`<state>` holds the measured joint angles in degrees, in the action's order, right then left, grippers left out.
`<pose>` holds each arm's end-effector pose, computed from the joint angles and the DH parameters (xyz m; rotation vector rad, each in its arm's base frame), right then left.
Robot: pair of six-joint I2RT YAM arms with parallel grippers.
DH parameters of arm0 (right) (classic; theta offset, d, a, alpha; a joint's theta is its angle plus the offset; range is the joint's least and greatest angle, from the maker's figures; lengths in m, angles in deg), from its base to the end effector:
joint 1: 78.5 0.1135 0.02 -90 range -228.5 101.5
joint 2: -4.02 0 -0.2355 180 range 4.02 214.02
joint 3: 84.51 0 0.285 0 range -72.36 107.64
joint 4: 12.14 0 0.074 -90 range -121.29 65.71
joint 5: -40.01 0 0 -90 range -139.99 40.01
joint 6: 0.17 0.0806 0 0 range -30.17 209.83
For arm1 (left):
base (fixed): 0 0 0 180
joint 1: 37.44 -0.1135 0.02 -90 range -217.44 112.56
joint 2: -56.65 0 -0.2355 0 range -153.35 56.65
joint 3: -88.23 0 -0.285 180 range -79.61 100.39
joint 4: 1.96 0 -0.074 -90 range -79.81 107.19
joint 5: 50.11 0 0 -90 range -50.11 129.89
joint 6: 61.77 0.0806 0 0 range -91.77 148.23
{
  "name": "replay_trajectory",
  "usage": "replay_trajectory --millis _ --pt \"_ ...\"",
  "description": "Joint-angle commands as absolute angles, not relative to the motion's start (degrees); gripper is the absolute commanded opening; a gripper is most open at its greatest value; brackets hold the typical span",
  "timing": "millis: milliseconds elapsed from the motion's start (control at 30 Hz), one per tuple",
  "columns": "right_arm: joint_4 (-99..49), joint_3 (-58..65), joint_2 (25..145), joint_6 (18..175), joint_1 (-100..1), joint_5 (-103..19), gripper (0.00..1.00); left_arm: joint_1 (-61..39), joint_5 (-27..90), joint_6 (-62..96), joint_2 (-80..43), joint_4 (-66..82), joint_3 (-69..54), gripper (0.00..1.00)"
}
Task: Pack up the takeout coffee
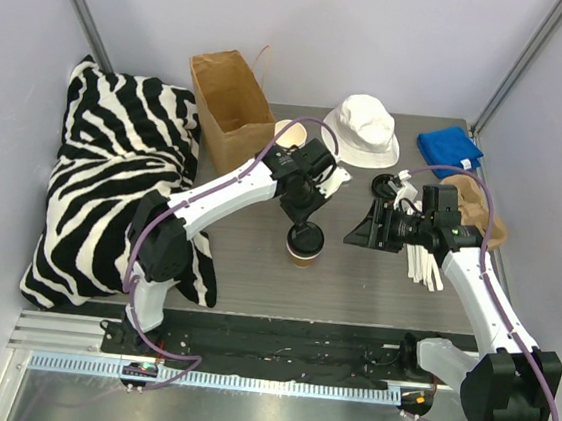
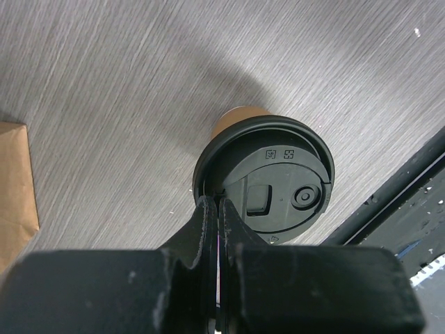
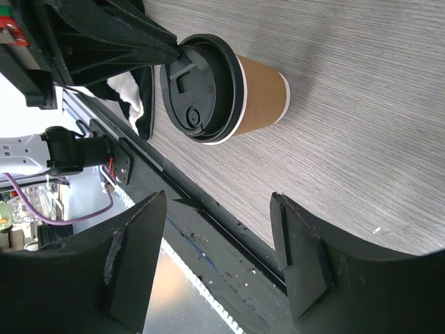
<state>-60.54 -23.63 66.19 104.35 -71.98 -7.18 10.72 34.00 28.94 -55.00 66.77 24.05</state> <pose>0.2731 0.0863 0.2138 -0.1753 2.3942 1.0750 0.2989 -0.3463 0.2139 1.1671 2.4914 -0.3794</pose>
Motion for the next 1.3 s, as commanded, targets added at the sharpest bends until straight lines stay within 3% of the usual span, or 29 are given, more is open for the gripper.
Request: replay_trajectory --millis 0,1267 --pt "-58.66 -22.96 65.90 104.42 -72.00 -5.95 0.70 10.81 32.69 29.63 -54.62 68.64 27.26 0.00" --pt "-58.22 -24.19 65.46 104.33 -72.00 -4.11 0.71 10.81 33.48 30.69 -56.64 67.06 25.42 0.00"
